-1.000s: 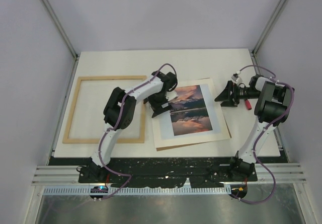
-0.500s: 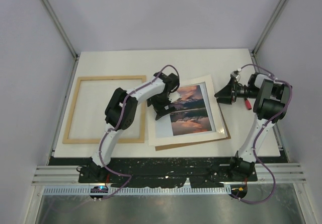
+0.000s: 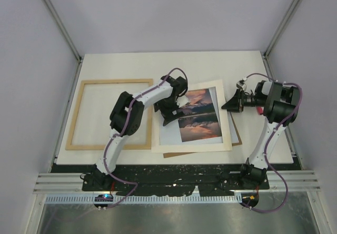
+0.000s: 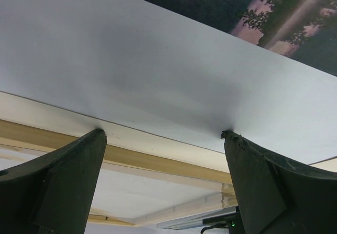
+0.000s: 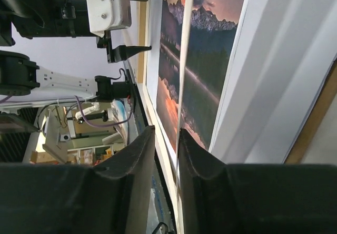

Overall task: Take the photo out of the frame
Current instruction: Pick up the photo frame item from the photo frame.

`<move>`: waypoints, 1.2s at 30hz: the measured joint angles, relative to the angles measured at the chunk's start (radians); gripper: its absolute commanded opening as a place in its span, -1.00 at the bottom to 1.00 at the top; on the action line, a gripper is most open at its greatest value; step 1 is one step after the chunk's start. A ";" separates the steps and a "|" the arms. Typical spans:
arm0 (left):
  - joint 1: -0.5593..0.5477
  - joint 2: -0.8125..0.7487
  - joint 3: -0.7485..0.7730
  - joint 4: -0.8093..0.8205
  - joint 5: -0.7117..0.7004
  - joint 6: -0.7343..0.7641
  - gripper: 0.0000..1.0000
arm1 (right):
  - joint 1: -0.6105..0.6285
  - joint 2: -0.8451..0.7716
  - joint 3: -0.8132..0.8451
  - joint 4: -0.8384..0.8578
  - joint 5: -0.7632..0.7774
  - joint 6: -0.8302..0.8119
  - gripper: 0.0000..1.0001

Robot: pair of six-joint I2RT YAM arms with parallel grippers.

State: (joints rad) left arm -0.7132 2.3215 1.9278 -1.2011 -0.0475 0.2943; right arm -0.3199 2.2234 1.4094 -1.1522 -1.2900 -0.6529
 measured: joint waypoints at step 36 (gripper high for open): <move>0.709 -0.861 -0.330 0.114 0.709 -0.002 0.99 | 0.463 -0.513 0.485 0.862 -0.031 1.270 -0.85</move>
State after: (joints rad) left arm -0.0044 1.4609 1.5974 -1.0874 0.6617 0.2924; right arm 0.1432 1.7107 1.8942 -0.2901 -1.3205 0.6167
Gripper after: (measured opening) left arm 0.994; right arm 0.082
